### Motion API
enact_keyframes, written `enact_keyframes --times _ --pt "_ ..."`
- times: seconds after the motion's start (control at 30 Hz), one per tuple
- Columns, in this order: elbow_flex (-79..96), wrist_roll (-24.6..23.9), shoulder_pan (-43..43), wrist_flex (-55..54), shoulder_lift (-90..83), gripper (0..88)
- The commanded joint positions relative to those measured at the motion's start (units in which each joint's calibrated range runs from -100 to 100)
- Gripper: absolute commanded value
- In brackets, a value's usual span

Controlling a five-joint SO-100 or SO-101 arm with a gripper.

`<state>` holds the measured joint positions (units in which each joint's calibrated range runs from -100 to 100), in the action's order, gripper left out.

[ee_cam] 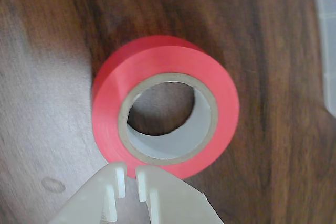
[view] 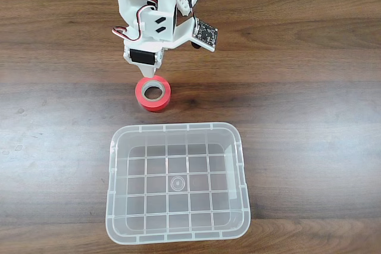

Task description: Grab the tape and place it in the box.

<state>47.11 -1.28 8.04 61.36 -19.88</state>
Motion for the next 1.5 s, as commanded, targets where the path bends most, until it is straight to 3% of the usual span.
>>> enact_keyframes --times 0.0,0.2,0.63,0.9,1.2,1.37,1.47 --pt "0.5 0.2 0.0 -1.7 0.3 5.3" --pt "1.6 2.8 0.4 -1.2 1.4 22.9" --pt "2.3 2.9 0.5 -1.9 1.7 23.2" --pt "9.3 3.9 0.5 -8.2 1.7 23.2" --pt "8.8 4.8 0.6 -10.8 8.4 22.0" --pt "7.7 4.8 0.6 -10.3 9.2 7.2" --pt "7.2 4.8 0.6 -10.0 8.2 4.9"
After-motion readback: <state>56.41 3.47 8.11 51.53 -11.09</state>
